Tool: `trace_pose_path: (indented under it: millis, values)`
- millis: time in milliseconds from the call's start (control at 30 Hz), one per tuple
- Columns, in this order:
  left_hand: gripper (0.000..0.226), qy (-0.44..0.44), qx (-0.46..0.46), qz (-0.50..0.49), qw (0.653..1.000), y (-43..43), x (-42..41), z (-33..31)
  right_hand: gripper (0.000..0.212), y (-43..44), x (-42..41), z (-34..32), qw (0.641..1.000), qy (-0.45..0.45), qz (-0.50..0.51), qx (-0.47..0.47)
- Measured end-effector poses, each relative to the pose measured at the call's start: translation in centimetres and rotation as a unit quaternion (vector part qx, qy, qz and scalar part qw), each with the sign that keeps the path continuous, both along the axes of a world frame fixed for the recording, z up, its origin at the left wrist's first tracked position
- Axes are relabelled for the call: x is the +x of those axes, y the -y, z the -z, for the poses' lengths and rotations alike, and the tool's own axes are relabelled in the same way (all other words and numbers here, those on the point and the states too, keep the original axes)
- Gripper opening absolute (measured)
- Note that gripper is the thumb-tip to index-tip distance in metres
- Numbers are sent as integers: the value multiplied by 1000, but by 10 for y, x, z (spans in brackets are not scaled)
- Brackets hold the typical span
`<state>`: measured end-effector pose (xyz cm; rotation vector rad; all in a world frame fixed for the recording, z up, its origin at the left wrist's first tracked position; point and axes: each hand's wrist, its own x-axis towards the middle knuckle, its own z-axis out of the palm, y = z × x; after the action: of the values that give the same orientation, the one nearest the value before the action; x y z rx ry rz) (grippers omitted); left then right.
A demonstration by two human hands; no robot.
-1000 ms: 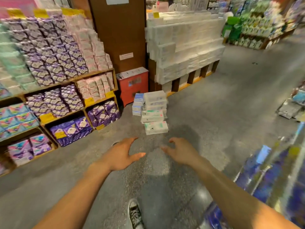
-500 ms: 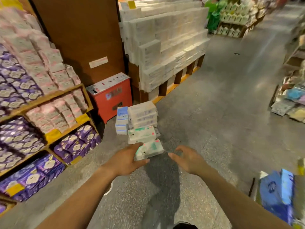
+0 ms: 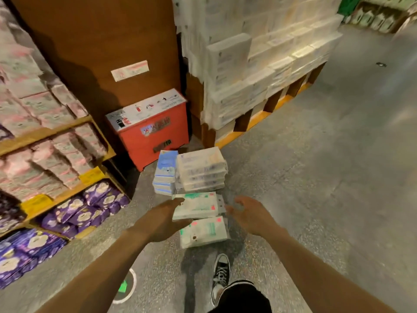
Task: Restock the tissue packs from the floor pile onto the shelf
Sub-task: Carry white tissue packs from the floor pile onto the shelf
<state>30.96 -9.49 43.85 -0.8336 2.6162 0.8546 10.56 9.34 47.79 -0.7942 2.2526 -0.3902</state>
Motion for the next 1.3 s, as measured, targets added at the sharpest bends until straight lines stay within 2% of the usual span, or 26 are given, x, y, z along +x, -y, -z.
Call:
trace_pose_path:
  millis: [200,333,467,633,767,933,1033,1100,1133,1233,1300]
  values:
    - [78,-1,-3,-58,998,73,-71,23,59,90,-91,31,999,-18,-28,35]
    - [85,12,-55,-71,996,134,-106,90,56,146,-128,100,999,-14,-12,40]
    - [103,18,-54,-78,995,191,-142,197,60,196,-150,219,999,-28,16,43]
    - [88,26,-17,-94,995,234,-167,358,56,240,-162,383,997,-28,66,28]
    - [79,44,59,-146,987,254,-174,480,52,261,-172,497,995,-19,93,13]
    - [91,67,98,-191,974,276,-174,608,78,271,-193,627,993,-14,79,83]
    - [106,91,99,-212,968,293,-174,675,89,277,-206,678,990,-23,74,114]
    - [107,98,121,-240,958,296,-175,704,90,282,-212,703,985,-8,106,137]
    - [105,101,138,-256,951,298,-175,720,85,284,-215,715,981,15,134,140]
    - [110,112,184,-313,925,304,-167,762,48,286,-220,747,960,141,229,78]
    - [89,98,219,-360,902,299,-169,757,38,286,-220,760,947,187,258,44]
